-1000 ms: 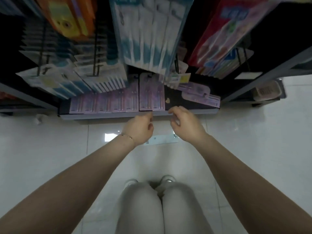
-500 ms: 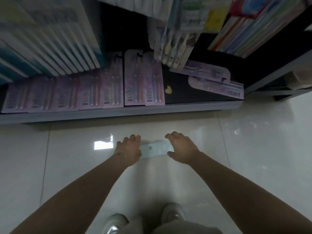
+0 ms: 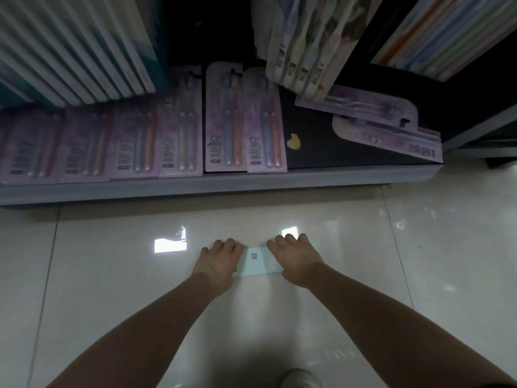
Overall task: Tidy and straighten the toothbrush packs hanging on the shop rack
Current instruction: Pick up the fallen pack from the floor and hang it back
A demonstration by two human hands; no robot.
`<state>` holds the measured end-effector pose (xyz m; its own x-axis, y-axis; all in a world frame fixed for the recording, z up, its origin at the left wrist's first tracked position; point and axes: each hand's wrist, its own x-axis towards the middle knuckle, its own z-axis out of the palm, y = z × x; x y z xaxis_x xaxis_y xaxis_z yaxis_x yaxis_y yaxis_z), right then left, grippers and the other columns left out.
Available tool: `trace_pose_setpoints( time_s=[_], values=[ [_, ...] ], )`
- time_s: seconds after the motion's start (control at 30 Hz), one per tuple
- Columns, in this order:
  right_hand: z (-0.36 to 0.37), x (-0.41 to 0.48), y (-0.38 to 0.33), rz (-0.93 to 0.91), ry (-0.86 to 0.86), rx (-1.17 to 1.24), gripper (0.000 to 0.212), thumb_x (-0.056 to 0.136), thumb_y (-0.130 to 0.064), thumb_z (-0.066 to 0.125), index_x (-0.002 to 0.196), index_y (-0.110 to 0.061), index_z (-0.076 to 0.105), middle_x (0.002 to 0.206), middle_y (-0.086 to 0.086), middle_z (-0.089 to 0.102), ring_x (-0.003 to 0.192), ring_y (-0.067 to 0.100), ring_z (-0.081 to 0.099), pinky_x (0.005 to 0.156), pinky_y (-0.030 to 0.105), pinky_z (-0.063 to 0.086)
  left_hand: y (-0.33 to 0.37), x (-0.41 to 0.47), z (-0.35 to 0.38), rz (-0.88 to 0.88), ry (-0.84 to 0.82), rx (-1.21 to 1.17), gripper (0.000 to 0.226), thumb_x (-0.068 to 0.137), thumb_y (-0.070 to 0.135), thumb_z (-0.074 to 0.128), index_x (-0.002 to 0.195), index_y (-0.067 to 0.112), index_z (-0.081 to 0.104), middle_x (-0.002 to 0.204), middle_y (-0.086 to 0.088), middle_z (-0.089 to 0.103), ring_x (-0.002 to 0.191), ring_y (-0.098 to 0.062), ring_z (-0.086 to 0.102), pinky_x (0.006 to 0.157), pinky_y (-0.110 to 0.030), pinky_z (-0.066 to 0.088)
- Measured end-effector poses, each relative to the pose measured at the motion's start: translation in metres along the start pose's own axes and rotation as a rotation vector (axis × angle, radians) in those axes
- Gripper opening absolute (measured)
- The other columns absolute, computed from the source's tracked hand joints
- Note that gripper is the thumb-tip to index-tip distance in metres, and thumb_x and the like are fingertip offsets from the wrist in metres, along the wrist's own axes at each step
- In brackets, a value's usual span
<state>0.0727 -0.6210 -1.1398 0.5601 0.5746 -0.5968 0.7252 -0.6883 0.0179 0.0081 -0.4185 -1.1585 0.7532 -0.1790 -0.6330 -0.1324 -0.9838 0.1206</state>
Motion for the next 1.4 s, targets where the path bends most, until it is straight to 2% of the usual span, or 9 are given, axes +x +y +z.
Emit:
trace_pose_setpoints(
  time_s=[0.2,0.37,0.53,0.63,0.8,0.9,1.17,1.3,1.4],
  values=[
    [-0.008,-0.003,0.008,0.051,-0.05,0.114,0.07,0.075,-0.021,0.063,0.138,-0.016,0.033,0.125,0.007,0.049,0.11,0.03,0.05,0.092,0.045,0.04,-0.01,-0.006,-0.012,0.085,0.131,-0.083,0.078,0.073,0.043,0.059,0.142,0.022,0.031,0.128,0.001,0.047,0.114,-0.023,0.046,0.088,-0.038,0.041],
    [-0.043,-0.036,0.022,0.066,-0.054,0.378,0.061,0.08,-0.024,0.059,0.137,-0.018,0.037,0.126,0.004,0.049,0.113,0.027,0.051,0.093,0.04,0.043,-0.019,-0.037,-0.057,0.254,0.342,-0.353,0.053,0.073,0.054,0.05,0.116,0.024,0.058,0.111,0.006,0.06,0.104,-0.017,0.051,0.086,-0.034,0.045],
    [-0.107,-0.074,0.032,0.135,0.057,0.756,0.029,0.082,-0.003,0.052,0.104,-0.019,0.062,0.104,0.004,0.061,0.095,0.026,0.059,0.079,0.035,0.049,-0.011,-0.08,-0.132,0.25,0.569,-0.63,0.026,0.096,0.042,0.056,0.084,0.02,0.063,0.076,0.011,0.051,0.073,-0.005,0.047,0.066,-0.025,0.038],
    [-0.151,-0.103,0.033,0.189,0.142,1.013,0.03,0.082,0.003,0.054,0.082,-0.024,0.067,0.083,0.001,0.067,0.08,0.022,0.065,0.07,0.031,0.053,0.001,-0.114,-0.187,0.168,0.637,-0.778,0.029,0.094,0.034,0.064,0.07,0.021,0.055,0.06,0.011,0.044,0.059,-0.004,0.043,0.055,-0.021,0.031],
    [-0.233,-0.168,0.028,0.209,0.234,1.243,0.026,0.083,0.006,0.061,0.081,-0.017,0.073,0.075,-0.004,0.069,0.066,0.003,0.062,0.065,0.021,0.05,0.023,-0.189,-0.282,0.155,0.641,-1.029,0.014,0.092,0.031,0.067,0.086,0.02,0.072,0.076,0.006,0.066,0.072,-0.002,0.057,0.065,-0.02,0.046],
    [-0.288,-0.217,0.023,0.154,0.249,1.284,0.024,0.084,-0.001,0.07,0.081,-0.025,0.073,0.081,-0.004,0.071,0.073,0.006,0.065,0.072,0.025,0.053,0.033,-0.239,-0.341,0.184,0.694,-1.085,0.015,0.089,0.032,0.071,0.079,0.021,0.071,0.075,0.003,0.066,0.073,-0.006,0.059,0.067,-0.028,0.048],
    [-0.462,-0.352,0.021,0.054,0.443,1.317,0.015,0.087,-0.005,0.071,0.093,-0.018,0.073,0.095,0.0,0.074,0.089,0.011,0.068,0.086,0.031,0.055,0.057,-0.386,-0.512,0.297,0.731,-1.161,0.028,0.072,0.018,0.087,0.093,0.014,0.069,0.087,0.004,0.072,0.077,-0.002,0.067,0.068,-0.018,0.053],
    [-0.551,-0.413,0.029,0.029,0.477,1.246,0.018,0.09,-0.009,0.069,0.092,-0.027,0.071,0.091,-0.011,0.071,0.088,0.001,0.067,0.084,0.022,0.053,0.062,-0.449,-0.589,0.311,0.776,-1.145,0.022,0.076,0.024,0.083,0.093,0.019,0.07,0.093,0.004,0.074,0.088,-0.012,0.071,0.079,-0.035,0.06],
    [-0.613,-0.456,0.038,0.018,0.471,1.144,0.02,0.094,-0.014,0.064,0.091,-0.033,0.067,0.091,-0.015,0.068,0.086,-0.004,0.064,0.08,0.017,0.049,0.061,-0.489,-0.641,0.292,0.786,-1.082,0.03,0.077,0.029,0.083,0.1,0.021,0.067,0.1,0.006,0.072,0.093,-0.012,0.07,0.084,-0.041,0.06]
  ],
)
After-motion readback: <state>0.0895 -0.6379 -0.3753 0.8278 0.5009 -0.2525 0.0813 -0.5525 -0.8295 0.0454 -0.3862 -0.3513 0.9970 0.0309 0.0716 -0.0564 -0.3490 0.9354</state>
